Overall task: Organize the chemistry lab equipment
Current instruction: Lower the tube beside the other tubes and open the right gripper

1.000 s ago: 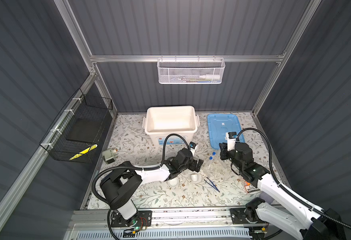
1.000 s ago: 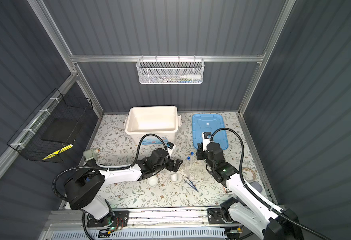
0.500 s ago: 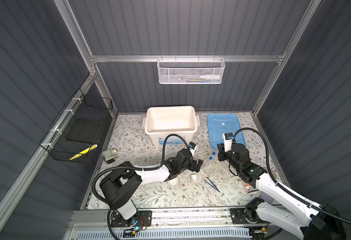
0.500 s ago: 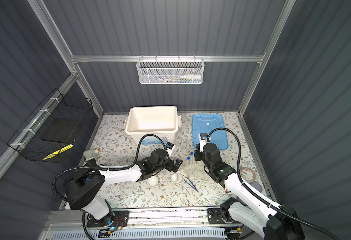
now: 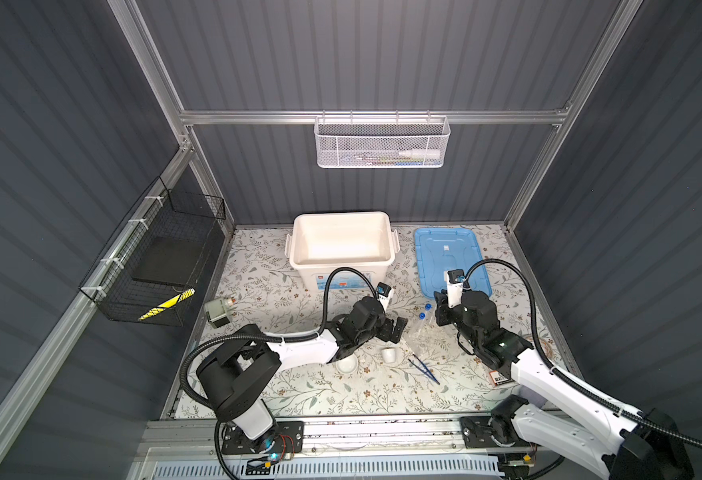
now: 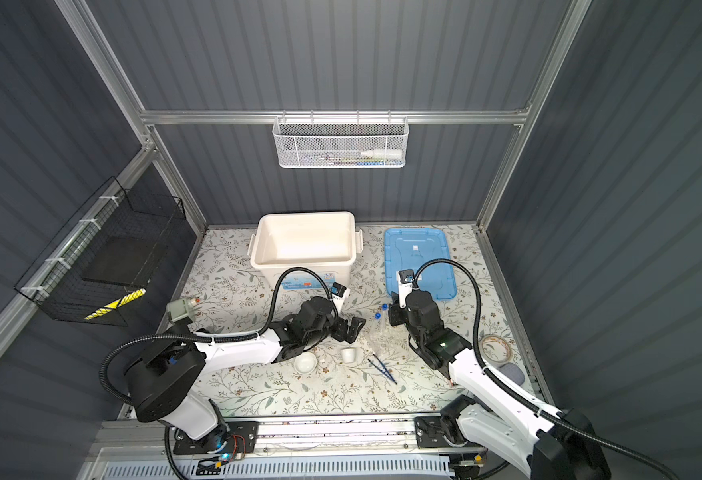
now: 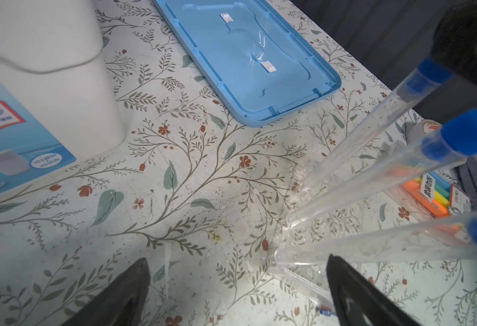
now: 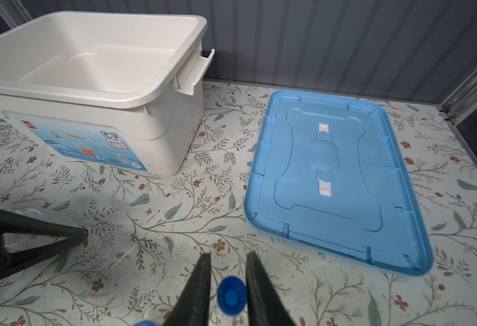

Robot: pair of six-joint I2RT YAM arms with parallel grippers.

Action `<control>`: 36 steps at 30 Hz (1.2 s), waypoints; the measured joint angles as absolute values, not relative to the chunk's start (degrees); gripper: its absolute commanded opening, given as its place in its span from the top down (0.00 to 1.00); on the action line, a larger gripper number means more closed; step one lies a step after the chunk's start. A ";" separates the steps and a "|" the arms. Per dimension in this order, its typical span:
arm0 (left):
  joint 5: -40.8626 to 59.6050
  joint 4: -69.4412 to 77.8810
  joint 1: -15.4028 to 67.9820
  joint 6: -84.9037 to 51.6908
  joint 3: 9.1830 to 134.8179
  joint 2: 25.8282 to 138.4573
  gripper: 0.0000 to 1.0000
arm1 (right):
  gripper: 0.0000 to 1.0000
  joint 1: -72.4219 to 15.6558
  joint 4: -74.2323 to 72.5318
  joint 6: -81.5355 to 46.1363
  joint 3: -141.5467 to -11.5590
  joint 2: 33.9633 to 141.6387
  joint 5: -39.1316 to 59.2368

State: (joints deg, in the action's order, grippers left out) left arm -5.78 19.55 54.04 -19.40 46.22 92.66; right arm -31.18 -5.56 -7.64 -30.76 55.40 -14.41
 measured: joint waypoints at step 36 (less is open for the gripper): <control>-2.52 22.85 56.97 -22.24 42.50 87.99 0.07 | 0.35 -31.29 1.41 -12.75 -30.63 47.18 -17.17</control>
